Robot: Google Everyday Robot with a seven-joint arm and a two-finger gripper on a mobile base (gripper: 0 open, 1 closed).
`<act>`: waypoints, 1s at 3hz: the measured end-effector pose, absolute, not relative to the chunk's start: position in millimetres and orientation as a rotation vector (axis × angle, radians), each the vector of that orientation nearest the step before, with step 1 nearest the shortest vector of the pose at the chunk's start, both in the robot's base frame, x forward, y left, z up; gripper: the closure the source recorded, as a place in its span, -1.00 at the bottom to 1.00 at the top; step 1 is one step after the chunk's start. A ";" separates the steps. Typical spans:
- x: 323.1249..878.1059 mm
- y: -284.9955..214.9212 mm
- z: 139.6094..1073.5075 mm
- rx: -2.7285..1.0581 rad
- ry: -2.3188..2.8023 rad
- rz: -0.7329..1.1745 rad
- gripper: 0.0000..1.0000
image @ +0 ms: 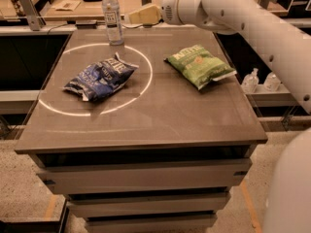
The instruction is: Move blue plastic bottle near blue chip bag
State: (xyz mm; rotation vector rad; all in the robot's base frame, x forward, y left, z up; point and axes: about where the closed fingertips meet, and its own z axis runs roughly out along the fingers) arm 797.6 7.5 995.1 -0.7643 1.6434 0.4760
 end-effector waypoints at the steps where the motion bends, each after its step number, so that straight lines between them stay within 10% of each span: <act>1: 819.9 30.1 988.2 -0.813 1.597 0.473 -1.00; 3: 841.0 55.4 977.8 -0.914 1.567 0.442 -1.00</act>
Offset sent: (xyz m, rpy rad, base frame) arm 0.0619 0.0527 -0.0289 -0.1891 -0.1044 0.1197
